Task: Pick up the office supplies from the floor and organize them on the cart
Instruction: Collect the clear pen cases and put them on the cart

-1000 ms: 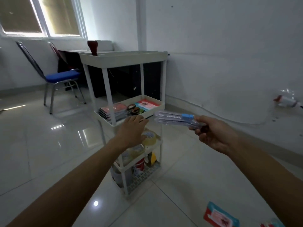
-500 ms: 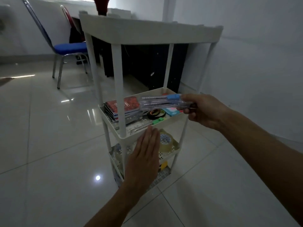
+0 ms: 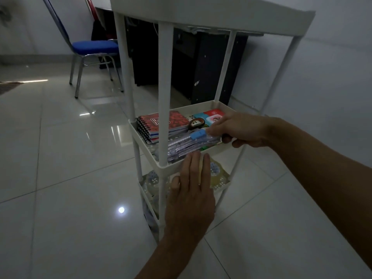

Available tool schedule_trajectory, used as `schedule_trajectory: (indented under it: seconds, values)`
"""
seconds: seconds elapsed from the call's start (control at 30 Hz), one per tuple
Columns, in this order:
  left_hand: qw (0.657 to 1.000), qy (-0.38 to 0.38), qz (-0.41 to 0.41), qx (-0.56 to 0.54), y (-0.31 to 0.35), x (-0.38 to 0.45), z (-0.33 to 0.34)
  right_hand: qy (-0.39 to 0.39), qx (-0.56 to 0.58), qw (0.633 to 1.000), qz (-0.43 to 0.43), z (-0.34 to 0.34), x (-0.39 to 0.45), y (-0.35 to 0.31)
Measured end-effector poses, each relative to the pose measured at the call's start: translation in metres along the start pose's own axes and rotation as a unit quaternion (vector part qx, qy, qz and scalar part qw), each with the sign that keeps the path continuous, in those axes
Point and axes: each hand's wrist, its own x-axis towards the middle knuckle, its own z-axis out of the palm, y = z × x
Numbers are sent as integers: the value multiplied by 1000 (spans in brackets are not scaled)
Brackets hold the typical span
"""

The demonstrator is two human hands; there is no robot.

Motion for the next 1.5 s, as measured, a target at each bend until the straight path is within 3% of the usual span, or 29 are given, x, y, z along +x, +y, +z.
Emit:
schedule_trajectory:
  seconds: [0.23, 0.47, 0.63, 0.8, 0.9, 0.97, 1.1, 1.27, 1.43, 1.5]
  values:
    - [1000, 0, 14, -10, -6, -2, 8, -39, -85, 995, 19, -6, 2, -7]
    - [1000, 4, 6, 16, -5, -2, 19, -27, -158, 987, 28, -1, 6, -10]
    - [1000, -8, -13, 2, -3, -3, 22, 31, -107, 994, 0, -2, -2, 2]
    - [997, -57, -23, -40, 0, -1, 13, 181, -107, 976, -47, -8, -40, 20]
    - [994, -92, -39, -53, 2, 2, 9, 221, -107, 969, -27, -3, -77, 31]
    - [992, -104, -18, -74, 5, -2, -25, 252, -109, 961, -14, 9, -137, 37]
    - [982, -170, 1, -81, -4, 6, -24, 281, -144, 949, 2, 23, -186, 53]
    - [969, -238, 36, -55, -11, 6, -31, 345, -106, 932, 5, 54, -246, 94]
    - [972, -224, -10, -74, 16, 6, -38, 359, -28, 932, 31, 81, -280, 172]
    - [978, -177, -38, -105, 40, 0, -36, 364, -8, 930, 51, 94, -291, 214]
